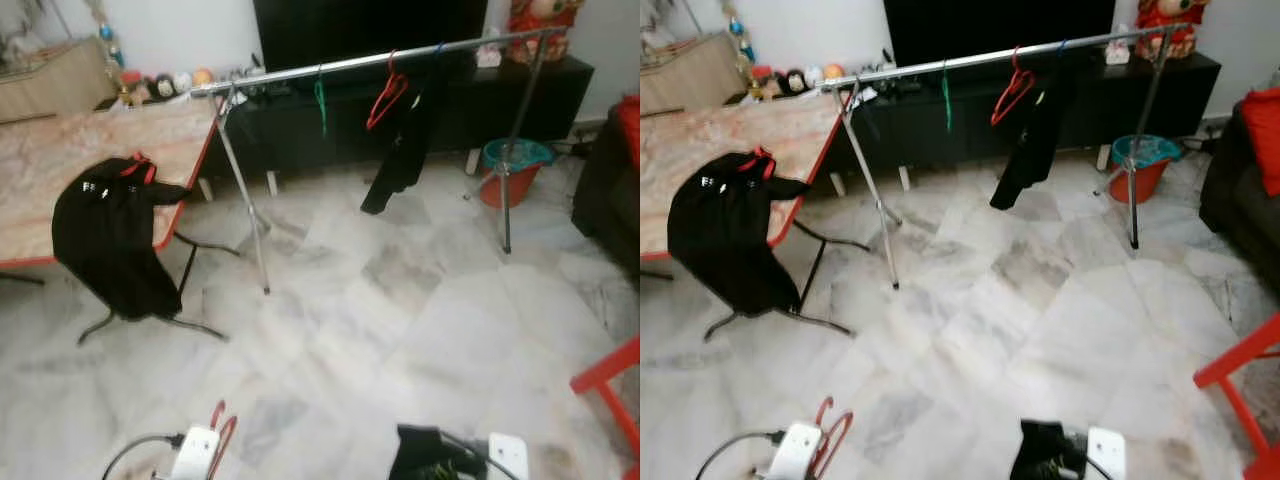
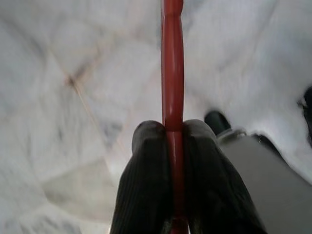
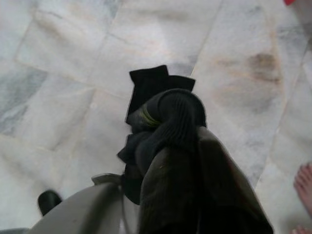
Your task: Hang hanger
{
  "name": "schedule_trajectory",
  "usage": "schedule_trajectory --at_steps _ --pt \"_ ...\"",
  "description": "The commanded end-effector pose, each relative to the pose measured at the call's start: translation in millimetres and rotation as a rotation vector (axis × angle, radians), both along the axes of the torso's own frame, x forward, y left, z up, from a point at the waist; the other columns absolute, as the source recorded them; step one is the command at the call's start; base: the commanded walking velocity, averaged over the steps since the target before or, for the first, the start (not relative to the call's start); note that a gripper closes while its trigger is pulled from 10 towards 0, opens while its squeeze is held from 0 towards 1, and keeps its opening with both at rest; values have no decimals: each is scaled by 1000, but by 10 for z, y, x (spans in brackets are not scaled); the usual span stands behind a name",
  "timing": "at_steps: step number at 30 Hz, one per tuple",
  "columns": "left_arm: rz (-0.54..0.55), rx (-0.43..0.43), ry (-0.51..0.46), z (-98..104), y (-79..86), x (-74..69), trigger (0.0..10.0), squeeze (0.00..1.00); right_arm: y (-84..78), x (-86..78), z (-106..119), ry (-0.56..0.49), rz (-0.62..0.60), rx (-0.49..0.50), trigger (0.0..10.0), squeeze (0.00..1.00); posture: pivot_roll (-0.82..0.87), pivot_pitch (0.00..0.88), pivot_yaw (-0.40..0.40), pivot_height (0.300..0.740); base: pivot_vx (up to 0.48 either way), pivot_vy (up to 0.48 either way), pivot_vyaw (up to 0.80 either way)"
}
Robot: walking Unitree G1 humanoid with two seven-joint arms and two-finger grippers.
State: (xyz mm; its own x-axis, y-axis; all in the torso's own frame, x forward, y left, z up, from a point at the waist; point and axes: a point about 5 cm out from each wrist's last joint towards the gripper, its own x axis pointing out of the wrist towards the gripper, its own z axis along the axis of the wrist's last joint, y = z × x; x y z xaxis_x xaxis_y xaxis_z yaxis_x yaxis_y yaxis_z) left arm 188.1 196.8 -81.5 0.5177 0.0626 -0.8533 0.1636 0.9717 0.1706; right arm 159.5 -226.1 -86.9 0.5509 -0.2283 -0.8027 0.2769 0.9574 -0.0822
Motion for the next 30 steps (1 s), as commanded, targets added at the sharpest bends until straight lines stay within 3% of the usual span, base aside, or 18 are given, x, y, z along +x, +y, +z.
schedule_trajectory --at_steps 1,8,11,18,20,22,27,30 --pt "-2 22 27 -26 61 -70 10000 0 66 78 24 -36 2 13 10000 0 -234 0 77 740 0 0 0" --pt "-3 22 26 -26 61 -70 10000 0 65 79 24 -38 0 13 10000 0 -234 0 77 740 0 0 0" --pt "-40 -15 -108 36 20 18 10000 0 60 130 80 -152 -35 18 10000 0 -232 0 76 740 0 0 0" --pt "-177 -60 -184 96 -67 94 10000 0 57 188 139 -227 26 0 10000 0 -231 0 73 740 0 0 0" --pt "-246 -80 -284 345 -183 523 10000 0 -37 902 585 -376 119 -72 10000 0 -233 0 70 740 0 0 0" --pt "-283 -73 -341 538 -245 795 10000 0 -73 1320 945 -465 162 -122 10000 0 -233 0 69 740 0 0 0" --pt "-373 -122 -445 740 -378 990 10000 0 -60 1541 1188 -540 219 -150 10000 0 -235 0 64 740 0 0 0" --pt "-400 -139 -460 778 -418 1021 10000 0 -66 1583 1242 -556 222 -159 10000 0 -235 0 64 740 0 0 0"
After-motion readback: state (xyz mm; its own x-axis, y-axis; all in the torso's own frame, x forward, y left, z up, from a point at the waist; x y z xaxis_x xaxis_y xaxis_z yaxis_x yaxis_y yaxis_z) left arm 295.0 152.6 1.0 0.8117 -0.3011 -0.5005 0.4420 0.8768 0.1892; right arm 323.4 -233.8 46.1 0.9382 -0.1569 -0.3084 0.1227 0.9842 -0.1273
